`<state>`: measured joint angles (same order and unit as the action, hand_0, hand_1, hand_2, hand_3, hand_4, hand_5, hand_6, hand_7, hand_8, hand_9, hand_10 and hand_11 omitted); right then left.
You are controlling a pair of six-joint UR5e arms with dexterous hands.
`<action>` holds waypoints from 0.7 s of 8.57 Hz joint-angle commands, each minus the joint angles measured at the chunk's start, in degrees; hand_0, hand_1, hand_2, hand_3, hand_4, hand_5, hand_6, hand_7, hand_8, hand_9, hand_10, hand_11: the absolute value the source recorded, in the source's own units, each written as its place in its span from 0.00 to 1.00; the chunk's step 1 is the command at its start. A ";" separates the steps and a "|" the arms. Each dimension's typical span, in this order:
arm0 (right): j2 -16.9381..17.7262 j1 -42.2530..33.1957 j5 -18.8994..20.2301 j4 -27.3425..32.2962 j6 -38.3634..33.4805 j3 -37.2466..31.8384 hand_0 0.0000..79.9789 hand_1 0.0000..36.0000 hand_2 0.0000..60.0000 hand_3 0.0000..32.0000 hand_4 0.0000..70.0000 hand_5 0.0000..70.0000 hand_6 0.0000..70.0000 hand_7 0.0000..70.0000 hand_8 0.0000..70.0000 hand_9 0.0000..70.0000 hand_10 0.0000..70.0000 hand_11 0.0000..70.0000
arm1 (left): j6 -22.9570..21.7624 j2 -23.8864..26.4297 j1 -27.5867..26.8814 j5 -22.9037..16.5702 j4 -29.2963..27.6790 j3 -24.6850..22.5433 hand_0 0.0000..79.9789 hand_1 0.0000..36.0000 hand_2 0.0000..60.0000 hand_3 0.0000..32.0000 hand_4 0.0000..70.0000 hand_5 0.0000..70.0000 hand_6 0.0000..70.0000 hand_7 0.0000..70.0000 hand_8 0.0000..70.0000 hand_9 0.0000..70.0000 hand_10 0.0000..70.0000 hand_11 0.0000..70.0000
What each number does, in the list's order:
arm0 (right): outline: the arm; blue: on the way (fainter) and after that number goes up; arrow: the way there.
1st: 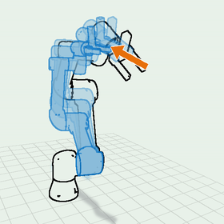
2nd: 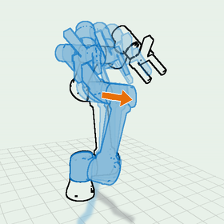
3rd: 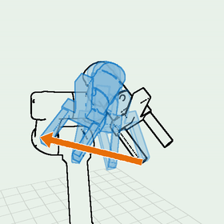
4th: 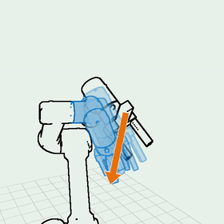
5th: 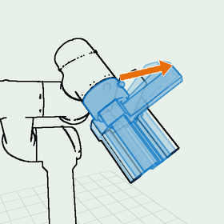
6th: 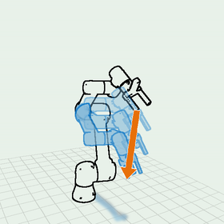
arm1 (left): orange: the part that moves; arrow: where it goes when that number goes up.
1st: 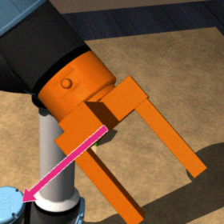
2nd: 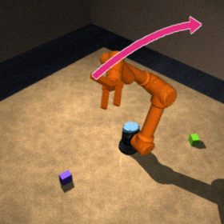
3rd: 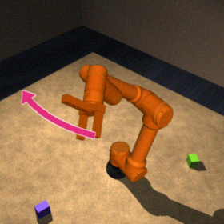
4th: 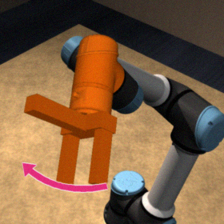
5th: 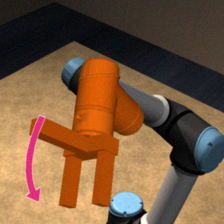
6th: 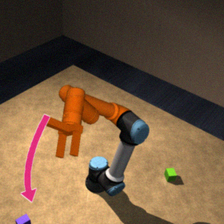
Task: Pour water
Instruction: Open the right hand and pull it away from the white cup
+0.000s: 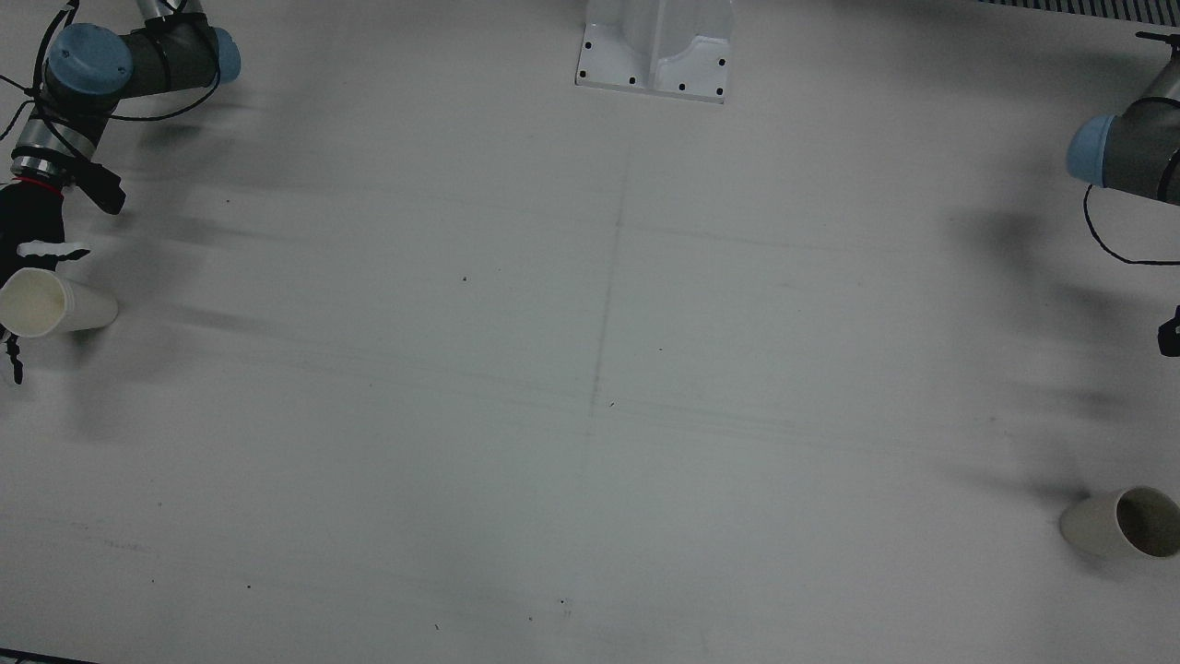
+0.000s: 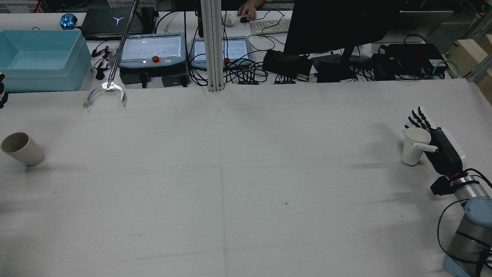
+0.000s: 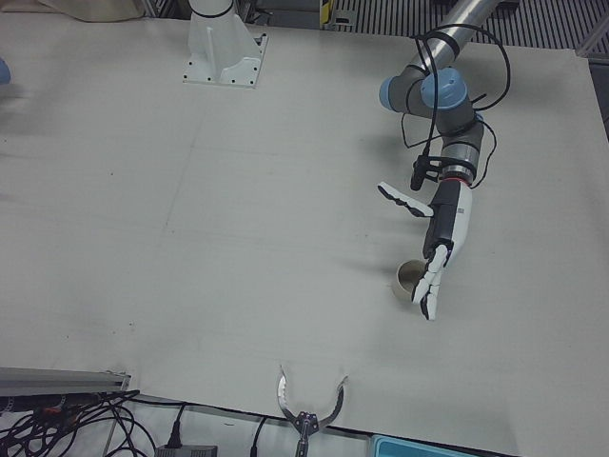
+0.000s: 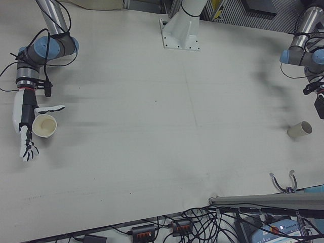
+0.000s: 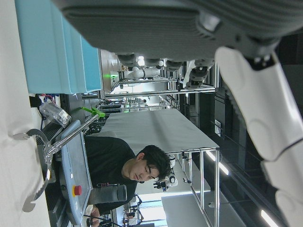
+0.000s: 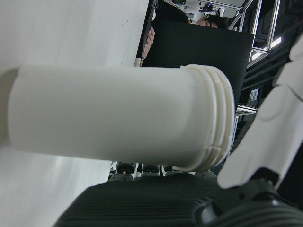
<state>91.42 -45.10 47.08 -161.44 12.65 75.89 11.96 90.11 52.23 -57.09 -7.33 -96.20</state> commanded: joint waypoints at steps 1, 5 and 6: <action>7.79 0.54 0.55 -0.02 -0.95 8.74 0.57 0.26 0.03 0.00 0.04 0.00 0.06 0.10 0.08 0.13 0.12 0.19 | 0.17 0.06 -0.20 -0.03 0.03 -0.30 0.61 0.16 0.00 0.00 0.25 0.05 0.01 0.03 0.00 0.00 0.01 0.04; 13.95 -3.39 1.60 -0.54 -1.66 21.45 0.58 0.29 0.02 0.00 0.01 0.00 0.03 0.06 0.08 0.08 0.09 0.14 | -0.09 -0.03 0.07 -0.38 1.08 -2.57 0.61 0.17 0.00 0.00 0.26 0.06 0.01 0.03 0.00 0.00 0.02 0.04; 13.88 -11.60 7.18 -1.68 -0.53 26.89 0.60 0.39 0.08 0.00 0.04 0.00 0.05 0.10 0.04 0.09 0.14 0.23 | -0.35 -0.03 0.94 -2.65 2.74 -4.41 0.61 0.20 0.00 0.00 0.25 0.06 0.02 0.05 0.00 0.00 0.02 0.06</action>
<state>104.06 -46.37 48.23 -161.64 11.02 93.04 12.00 90.11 52.25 -57.29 -6.69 -97.92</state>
